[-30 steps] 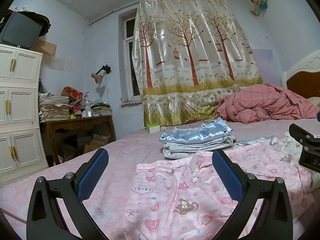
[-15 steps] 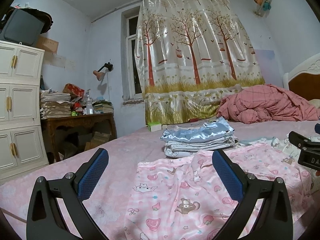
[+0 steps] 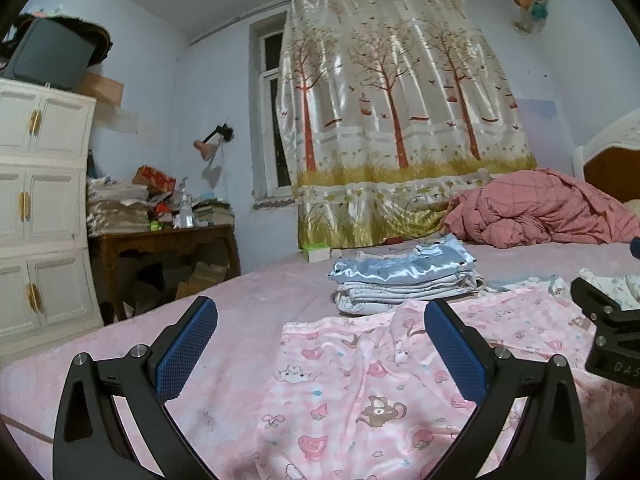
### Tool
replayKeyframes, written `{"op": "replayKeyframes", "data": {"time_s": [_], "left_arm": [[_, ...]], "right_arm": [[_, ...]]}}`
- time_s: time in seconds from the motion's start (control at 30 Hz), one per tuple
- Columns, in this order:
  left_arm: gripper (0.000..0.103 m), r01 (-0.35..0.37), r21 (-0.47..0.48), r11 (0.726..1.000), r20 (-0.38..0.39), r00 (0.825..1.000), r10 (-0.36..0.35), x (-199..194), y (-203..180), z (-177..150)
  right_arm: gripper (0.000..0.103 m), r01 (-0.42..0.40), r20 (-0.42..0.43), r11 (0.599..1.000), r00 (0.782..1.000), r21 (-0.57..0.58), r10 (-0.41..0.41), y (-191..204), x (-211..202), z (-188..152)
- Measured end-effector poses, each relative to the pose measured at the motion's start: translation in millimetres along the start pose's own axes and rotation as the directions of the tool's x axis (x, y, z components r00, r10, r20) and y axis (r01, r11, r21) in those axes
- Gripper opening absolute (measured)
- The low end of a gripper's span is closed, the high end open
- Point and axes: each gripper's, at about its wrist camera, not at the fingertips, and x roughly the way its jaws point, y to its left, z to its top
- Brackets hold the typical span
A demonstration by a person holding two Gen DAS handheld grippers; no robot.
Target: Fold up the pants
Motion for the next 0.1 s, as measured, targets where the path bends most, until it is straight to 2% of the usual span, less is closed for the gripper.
{"op": "replayKeyframes", "data": {"time_s": [0.1], "left_arm": [[0.103,-0.008,-0.034,0.999,-0.016,1.0,0.008,2.7,9.2,-0.3]], "right_arm": [[0.102,0.01,-0.01,1.0,1.0,0.022,-0.01,0.0,-2.9,0.6]]}}
